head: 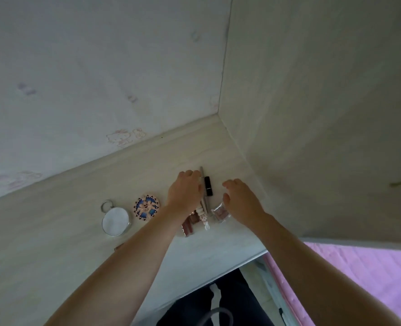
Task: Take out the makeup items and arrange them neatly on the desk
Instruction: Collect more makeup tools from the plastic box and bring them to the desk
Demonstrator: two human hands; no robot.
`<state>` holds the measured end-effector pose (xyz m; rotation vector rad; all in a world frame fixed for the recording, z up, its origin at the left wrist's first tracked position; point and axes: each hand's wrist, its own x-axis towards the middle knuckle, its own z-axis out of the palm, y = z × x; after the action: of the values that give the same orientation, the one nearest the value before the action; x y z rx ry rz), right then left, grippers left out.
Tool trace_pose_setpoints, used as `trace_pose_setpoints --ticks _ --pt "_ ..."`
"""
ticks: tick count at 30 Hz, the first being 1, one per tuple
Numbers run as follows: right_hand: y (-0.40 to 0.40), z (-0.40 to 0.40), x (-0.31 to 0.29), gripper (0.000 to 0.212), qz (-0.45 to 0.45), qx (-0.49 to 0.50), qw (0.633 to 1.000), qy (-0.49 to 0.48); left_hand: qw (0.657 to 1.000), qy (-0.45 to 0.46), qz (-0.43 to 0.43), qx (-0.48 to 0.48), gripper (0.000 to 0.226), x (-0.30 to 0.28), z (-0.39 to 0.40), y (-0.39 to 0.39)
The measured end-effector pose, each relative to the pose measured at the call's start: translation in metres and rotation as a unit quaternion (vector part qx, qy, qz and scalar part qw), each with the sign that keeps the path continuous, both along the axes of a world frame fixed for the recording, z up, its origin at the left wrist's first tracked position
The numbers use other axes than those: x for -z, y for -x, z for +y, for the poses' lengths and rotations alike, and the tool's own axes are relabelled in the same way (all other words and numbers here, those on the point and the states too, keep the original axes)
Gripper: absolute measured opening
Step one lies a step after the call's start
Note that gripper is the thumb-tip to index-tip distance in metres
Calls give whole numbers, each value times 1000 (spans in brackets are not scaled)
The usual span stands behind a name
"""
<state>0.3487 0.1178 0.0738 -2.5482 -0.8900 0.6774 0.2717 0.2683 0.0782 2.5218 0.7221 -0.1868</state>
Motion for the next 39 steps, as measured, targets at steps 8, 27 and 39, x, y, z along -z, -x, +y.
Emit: trace_pose_setpoints --ticks 8,27,39 --pt "56 -42 -12 41 -49 86 995 23 984 -45 -74 154 38 -11 -26 36" --pt "203 -235 -27 47 -78 351 928 99 846 -3 -135 516 41 -18 -239 82" --pt "333 -398 -26 53 -57 554 820 129 717 -52 -79 691 56 -9 -425 141"
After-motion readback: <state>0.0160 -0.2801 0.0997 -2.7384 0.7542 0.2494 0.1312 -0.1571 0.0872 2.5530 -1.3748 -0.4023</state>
